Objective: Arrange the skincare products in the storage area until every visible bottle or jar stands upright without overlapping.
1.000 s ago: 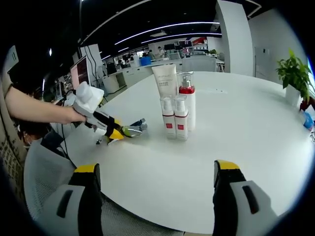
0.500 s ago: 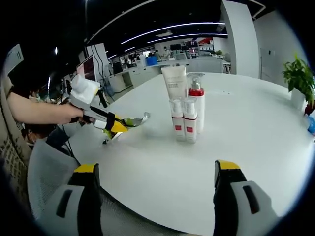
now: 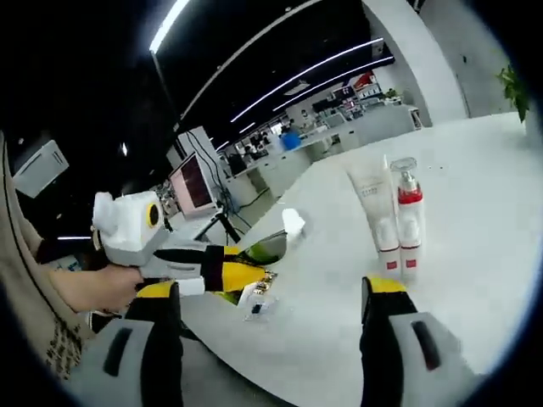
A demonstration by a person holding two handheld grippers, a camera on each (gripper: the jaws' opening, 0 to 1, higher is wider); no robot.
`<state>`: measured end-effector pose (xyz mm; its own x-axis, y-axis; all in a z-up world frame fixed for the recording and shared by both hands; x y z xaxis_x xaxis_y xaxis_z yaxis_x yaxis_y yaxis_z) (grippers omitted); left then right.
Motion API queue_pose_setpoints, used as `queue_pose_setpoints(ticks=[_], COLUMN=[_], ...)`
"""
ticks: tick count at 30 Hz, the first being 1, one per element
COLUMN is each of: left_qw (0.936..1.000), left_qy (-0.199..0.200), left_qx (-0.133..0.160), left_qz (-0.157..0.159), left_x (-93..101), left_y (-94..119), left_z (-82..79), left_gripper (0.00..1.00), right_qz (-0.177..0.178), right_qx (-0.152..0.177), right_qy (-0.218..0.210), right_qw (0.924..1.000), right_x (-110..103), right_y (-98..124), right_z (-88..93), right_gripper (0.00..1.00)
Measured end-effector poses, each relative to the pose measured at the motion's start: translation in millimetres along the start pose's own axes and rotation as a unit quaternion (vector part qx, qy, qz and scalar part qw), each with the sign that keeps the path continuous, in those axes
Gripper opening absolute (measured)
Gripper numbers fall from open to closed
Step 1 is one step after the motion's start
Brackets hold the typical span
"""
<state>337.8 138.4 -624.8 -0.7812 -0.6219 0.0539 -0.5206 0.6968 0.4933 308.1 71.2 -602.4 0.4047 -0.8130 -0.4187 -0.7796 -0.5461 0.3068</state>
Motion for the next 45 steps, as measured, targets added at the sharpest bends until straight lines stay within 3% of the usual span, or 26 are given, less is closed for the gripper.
queue_pose_setpoints(ticks=[3, 6, 12, 14, 16, 22, 28, 37, 40, 45], left_qw=[0.9998, 0.9997, 0.9992, 0.9993, 0.9995, 0.9997, 0.9995, 0.9978, 0.9963, 0.9943], left_qy=[-0.009, -0.017, -0.029, -0.025, -0.02, -0.012, -0.011, -0.021, -0.032, -0.023], left_qx=[0.02, 0.019, 0.023, 0.027, 0.025, 0.019, 0.025, 0.043, 0.054, 0.077], left_qz=[-0.001, -0.005, -0.012, -0.01, -0.006, -0.001, 0.017, 0.046, 0.058, 0.07], left_x=[10.6, 19.5, 36.2, 40.1, 43.6, 46.9, 59.4, 73.7, 78.4, 75.1], left_y=[9.4, 16.3, 27.6, 28.5, 27.5, 26.4, 25.6, 30.2, 34.4, 41.2], left_z=[-10.1, -12.3, -14.6, -15.1, -13.3, -8.7, -9.9, -21.0, -28.7, -40.6], left_gripper=[0.06, 0.06, 0.06, 0.06, 0.06, 0.09, 0.24, 0.36, 0.4, 0.54], right_qz=[-0.017, -0.027, -0.019, -0.019, -0.023, -0.044, -0.054, -0.067, -0.091, -0.126], right_qx=[0.02, 0.038, 0.04, 0.037, 0.025, 0.03, 0.035, 0.044, 0.04, 0.018], right_qy=[-0.035, -0.069, -0.083, -0.092, -0.093, -0.112, -0.099, -0.126, -0.132, -0.12], right_qw=[0.999, 0.9965, 0.9956, 0.9949, 0.9951, 0.9922, 0.993, 0.9888, 0.9863, 0.9845], right_x=[-10.8, -18.3, -19.1, -19.5, -20.6, -27.2, -28.4, -12.5, -12.6, -13.5], right_y=[-2.7, -4.3, -5.3, -4.5, -2.0, 5.9, 11.8, 26.2, 32.3, 41.5], right_z=[-10.6, -20.5, -22.0, -20.4, -16.4, -16.1, -19.3, -28.5, -32.0, -33.2], right_gripper=[0.81, 0.74, 0.57, 0.45, 0.25, 0.14, 0.05, 0.03, 0.02, 0.01])
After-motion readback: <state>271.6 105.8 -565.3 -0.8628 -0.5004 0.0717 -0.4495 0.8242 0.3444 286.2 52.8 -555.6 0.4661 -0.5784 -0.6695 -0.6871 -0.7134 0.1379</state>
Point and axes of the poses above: the point that each gripper's makers call its tool centre point, and the gripper's own axes: y roughly backward along the fingers, x roughly to its right, z roughly out of its underside, the point moved 1 cm from there along y, roughly backward along the fingers, and after that the axes turned 10 degrees about z, right-handed, at the moved point
